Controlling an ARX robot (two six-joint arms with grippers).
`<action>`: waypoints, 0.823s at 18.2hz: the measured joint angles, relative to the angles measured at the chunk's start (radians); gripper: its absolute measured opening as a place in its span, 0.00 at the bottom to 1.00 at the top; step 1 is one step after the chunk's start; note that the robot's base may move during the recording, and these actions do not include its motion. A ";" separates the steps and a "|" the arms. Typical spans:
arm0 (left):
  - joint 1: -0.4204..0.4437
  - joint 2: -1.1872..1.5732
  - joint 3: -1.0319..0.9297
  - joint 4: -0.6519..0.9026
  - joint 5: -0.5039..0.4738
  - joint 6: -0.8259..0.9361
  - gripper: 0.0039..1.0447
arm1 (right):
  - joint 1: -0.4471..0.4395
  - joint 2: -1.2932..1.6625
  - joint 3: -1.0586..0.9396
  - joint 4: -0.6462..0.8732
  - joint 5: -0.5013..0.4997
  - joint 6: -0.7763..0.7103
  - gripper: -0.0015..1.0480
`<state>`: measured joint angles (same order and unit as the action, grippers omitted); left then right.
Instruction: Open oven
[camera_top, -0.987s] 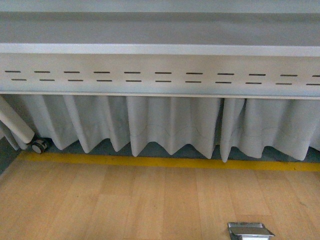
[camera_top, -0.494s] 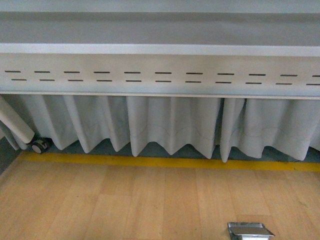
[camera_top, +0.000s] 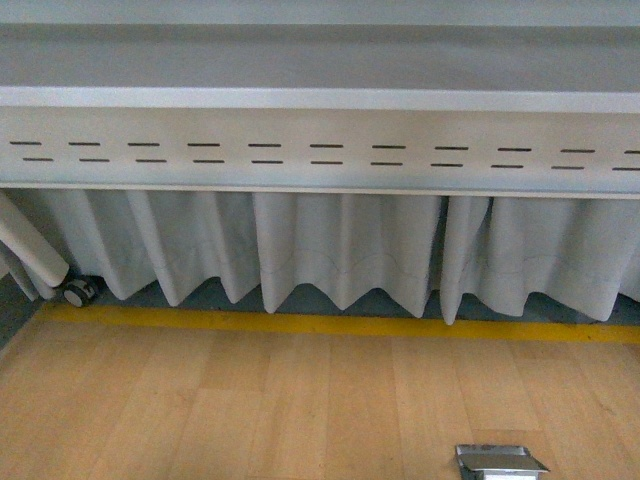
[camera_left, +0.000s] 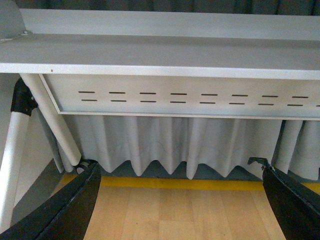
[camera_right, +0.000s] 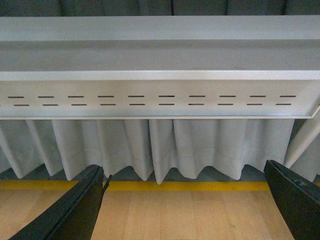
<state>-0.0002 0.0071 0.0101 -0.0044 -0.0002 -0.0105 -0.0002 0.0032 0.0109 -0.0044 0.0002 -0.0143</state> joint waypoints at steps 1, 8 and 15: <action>0.000 0.000 0.000 0.000 0.000 0.000 0.94 | 0.000 0.000 0.000 0.000 0.000 0.000 0.94; 0.000 0.000 0.000 0.000 0.000 0.000 0.94 | 0.000 0.000 0.000 0.000 0.000 0.000 0.94; 0.000 0.000 0.000 -0.002 -0.001 0.000 0.94 | 0.000 -0.001 0.000 -0.001 -0.001 0.000 0.94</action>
<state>-0.0002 0.0071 0.0097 -0.0059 -0.0010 -0.0109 -0.0002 0.0025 0.0109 -0.0051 -0.0006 -0.0147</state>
